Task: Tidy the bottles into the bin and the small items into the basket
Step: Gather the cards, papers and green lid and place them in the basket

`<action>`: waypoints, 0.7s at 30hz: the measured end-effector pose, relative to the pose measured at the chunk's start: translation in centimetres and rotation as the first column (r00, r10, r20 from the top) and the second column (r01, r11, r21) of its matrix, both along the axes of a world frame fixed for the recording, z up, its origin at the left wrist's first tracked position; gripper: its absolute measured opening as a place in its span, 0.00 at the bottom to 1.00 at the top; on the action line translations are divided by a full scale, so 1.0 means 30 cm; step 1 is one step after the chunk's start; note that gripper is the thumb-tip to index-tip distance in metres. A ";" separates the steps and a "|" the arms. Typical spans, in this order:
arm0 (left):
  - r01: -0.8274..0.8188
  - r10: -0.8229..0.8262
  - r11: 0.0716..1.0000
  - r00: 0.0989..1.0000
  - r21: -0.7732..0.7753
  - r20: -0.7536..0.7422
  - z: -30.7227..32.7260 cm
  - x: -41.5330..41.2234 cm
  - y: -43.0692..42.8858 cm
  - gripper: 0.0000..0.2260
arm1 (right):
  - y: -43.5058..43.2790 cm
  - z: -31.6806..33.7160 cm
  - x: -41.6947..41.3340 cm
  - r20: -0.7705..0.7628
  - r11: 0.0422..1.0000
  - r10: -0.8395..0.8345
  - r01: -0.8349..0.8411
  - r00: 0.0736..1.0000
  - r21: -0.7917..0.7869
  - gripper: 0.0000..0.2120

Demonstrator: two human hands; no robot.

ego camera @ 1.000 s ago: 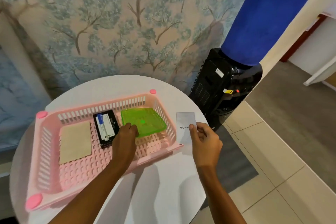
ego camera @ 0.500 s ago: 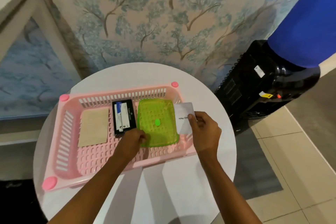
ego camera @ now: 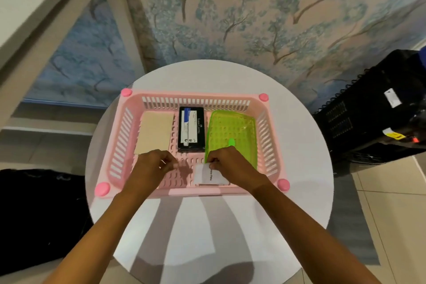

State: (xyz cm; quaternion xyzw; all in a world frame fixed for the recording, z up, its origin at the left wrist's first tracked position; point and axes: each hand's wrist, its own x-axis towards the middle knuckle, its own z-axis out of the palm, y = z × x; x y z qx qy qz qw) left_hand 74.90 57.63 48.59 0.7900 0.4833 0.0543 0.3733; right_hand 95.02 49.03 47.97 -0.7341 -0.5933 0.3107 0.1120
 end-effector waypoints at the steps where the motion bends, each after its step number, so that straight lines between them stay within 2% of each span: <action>1: 0.001 -0.002 0.999 1.000 -0.037 -0.030 -0.006 -0.008 -0.006 0.04 | 0.009 -0.007 -0.015 0.000 1.000 0.021 -0.021 1.000 0.001 0.08; 6: 0.021 -0.042 0.990 0.987 -0.137 -0.153 0.002 -0.051 -0.006 0.04 | 0.099 -0.038 -0.102 0.025 0.997 0.057 -0.058 0.998 0.052 0.07; 9: 0.112 -0.125 0.983 0.989 -0.147 -0.079 0.021 -0.077 -0.021 0.01 | 0.157 -0.075 -0.161 -0.001 0.994 0.113 -0.113 0.994 -0.002 0.08; 12: 0.191 -0.195 0.976 0.980 -0.103 -0.033 0.022 -0.097 -0.062 0.03 | 0.178 -0.118 -0.202 0.025 0.987 0.153 -0.151 0.988 -0.061 0.11; 17: 0.106 -0.105 0.990 0.994 -0.091 0.016 0.009 -0.111 -0.086 0.05 | 0.158 -0.145 -0.193 0.115 0.980 0.196 -0.194 0.974 -0.032 0.09; 21: 0.078 -0.073 0.991 0.996 -0.106 0.050 0.010 -0.112 -0.097 0.04 | 0.116 -0.141 -0.140 0.185 0.986 0.161 -0.167 0.969 0.020 0.09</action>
